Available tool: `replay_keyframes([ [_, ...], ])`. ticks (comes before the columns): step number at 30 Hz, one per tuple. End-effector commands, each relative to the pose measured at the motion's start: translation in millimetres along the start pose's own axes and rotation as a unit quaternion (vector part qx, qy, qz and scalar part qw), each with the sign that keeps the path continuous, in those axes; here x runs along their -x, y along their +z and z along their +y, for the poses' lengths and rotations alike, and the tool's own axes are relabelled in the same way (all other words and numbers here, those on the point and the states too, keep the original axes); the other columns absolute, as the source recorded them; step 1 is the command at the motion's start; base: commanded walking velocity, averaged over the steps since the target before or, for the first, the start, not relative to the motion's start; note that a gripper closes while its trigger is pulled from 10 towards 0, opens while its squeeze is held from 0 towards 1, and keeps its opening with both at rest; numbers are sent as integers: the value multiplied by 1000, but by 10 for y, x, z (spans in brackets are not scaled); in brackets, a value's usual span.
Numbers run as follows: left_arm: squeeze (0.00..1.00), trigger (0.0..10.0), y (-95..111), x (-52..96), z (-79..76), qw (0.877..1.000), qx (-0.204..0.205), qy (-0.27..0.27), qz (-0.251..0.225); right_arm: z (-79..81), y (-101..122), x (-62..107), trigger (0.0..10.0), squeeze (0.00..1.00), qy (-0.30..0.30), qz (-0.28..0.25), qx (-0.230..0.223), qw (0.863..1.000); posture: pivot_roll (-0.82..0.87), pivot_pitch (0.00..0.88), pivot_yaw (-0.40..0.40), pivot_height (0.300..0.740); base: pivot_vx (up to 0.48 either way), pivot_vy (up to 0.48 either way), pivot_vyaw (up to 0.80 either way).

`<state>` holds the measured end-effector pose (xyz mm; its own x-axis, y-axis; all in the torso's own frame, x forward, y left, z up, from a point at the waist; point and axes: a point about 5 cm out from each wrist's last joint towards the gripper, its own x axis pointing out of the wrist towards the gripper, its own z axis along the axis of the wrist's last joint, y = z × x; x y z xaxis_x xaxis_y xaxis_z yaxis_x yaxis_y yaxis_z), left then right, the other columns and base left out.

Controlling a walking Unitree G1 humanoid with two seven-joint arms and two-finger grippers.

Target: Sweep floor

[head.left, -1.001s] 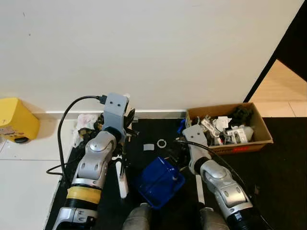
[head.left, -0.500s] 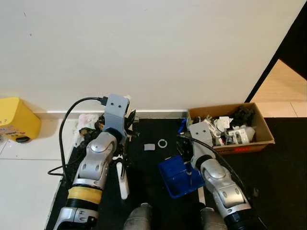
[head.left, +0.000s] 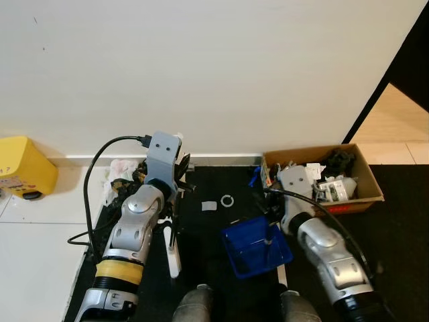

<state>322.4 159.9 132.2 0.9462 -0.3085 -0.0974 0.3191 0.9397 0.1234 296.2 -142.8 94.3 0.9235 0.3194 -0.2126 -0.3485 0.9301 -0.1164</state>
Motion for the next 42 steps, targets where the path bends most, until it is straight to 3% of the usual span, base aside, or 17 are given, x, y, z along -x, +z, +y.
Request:
replay_keyframes([
  [1,0,10000,24,-6,4,1000,-16,0,-6,2,-15,11,10000,0,8,-3,-13,1000,113,152,48,740,0,0,0],
  [5,0,10000,26,-6,7,1000,-16,0,-6,-27,-53,56,10000,0,46,-10,-26,999,120,157,56,740,0,0,0],
  [11,0,10000,17,3,15,1000,-19,-2,-3,-129,-148,82,10000,0,58,14,-1,998,122,160,61,740,0,0,0],
  [14,0,10000,17,0,26,1000,-20,-1,-3,-198,-200,62,10000,0,7,44,3,999,125,160,62,740,0,0,0],
  [21,0,10000,12,5,18,1000,-19,-1,-2,-158,-247,46,10000,0,-94,61,-37,993,124,161,58,740,0,0,0],
  [23,0,10000,2,5,12,1000,-19,-2,-1,-167,-243,80,10000,0,-172,58,-58,982,115,163,59,740,0,0,0],
  [27,0,10000,-6,0,3,1000,-18,-3,0,-173,-256,119,10000,0,-228,56,-73,969,112,162,59,740,0,0,0],
  [29,0,10000,-7,-9,-6,1000,-18,-5,0,-209,-318,169,10000,0,-284,58,-93,953,109,162,59,740,0,0,0],
  [30,0,10000,-7,-9,-6,1000,-18,-5,0,-209,-318,169,10000,0,-284,58,-93,953,109,162,59,740,0,0,0],
  [33,0,10000,-8,-21,-16,1000,-17,-7,0,-332,-419,295,10000,0,-384,61,-151,909,107,160,60,740,0,0,0],
  [35,0,10000,-15,-23,-19,1000,-17,-8,1,-425,-457,392,10000,0,-435,59,-161,884,104,160,63,740,0,0,0],
  [36,0,10000,-15,-23,-19,1000,-17,-8,1,-425,-457,392,10000,0,-435,59,-161,884,104,160,63,740,0,0,0],
  [39,0,10000,-30,-24,-25,1000,-17,-10,3,-522,-483,500,10000,0,-482,60,-151,861,99,161,65,740,0,0,0],
  [40,0,10000,-30,-24,-25,1000,-17,-10,3,-522,-483,500,10000,0,-482,60,-151,861,99,161,65,740,0,0,0],
  [41,0,10000,-33,-27,-28,1000,-17,-11,3,-557,-515,557,10000,0,-502,63,-153,849,96,162,66,740,0,0,0],
  [42,0,10000,-33,-27,-28,1000,-17,-11,3,-557,-515,557,10000,0,-502,63,-153,849,96,162,66,740,0,0,0],
])
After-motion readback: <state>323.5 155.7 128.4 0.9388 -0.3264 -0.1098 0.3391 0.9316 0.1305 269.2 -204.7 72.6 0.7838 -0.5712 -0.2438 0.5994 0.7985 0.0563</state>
